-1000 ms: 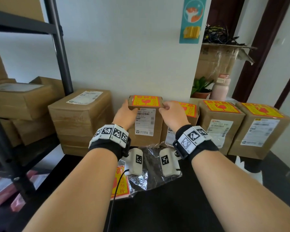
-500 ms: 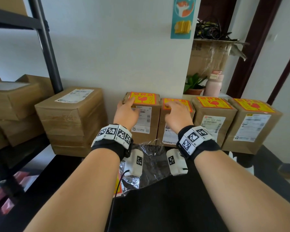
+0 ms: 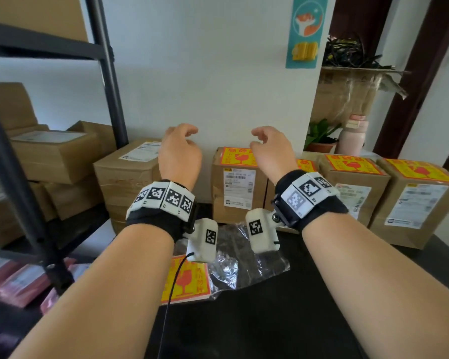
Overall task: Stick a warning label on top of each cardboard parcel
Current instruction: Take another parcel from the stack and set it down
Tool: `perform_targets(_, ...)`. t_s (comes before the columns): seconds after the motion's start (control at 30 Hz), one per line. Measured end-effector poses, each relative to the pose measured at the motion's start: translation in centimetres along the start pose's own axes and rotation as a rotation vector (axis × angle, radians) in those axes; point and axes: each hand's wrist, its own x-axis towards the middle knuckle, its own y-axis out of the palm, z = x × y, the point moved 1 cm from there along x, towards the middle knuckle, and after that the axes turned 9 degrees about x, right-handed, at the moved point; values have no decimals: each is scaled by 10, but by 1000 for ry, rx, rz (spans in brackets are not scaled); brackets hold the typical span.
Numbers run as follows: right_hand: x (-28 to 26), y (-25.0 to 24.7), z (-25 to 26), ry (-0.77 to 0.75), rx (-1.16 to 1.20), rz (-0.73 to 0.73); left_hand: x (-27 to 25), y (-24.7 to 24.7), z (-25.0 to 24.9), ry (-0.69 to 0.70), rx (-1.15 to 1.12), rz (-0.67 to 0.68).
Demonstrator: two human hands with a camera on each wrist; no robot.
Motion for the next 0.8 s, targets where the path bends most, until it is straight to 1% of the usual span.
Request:
perform_targets(0.1,-4,25,19,28,44,56,9,-37,22,-56,51,-73)
perform_targets(0.17,-11,46,29,54,53,134,15,-56,42,-109,151,-91)
perform_targets(0.23,-19,67,37,88,61,212,18,-70,62,-177,283,-54)
perform_targets(0.3,-29,87,44,121,85,285,14,-78,79,-273,379,26)
perform_targets(0.37,-40,104,49,171,113,374,9,-81,92,-351,423,114)
perform_targets(0.43,-47,120,52,236,132,451,6,-81,105,-405,417,183)
perform_targets(0.53,-50,141,53,321,165,495,6,-80,116,-451,349,246)
perform_targets(0.63,-50,154,52,365,201,503,5,-81,116,-477,250,220)
perform_targets(0.8,-50,155,53,311,186,471,1,-87,109,-467,234,191)
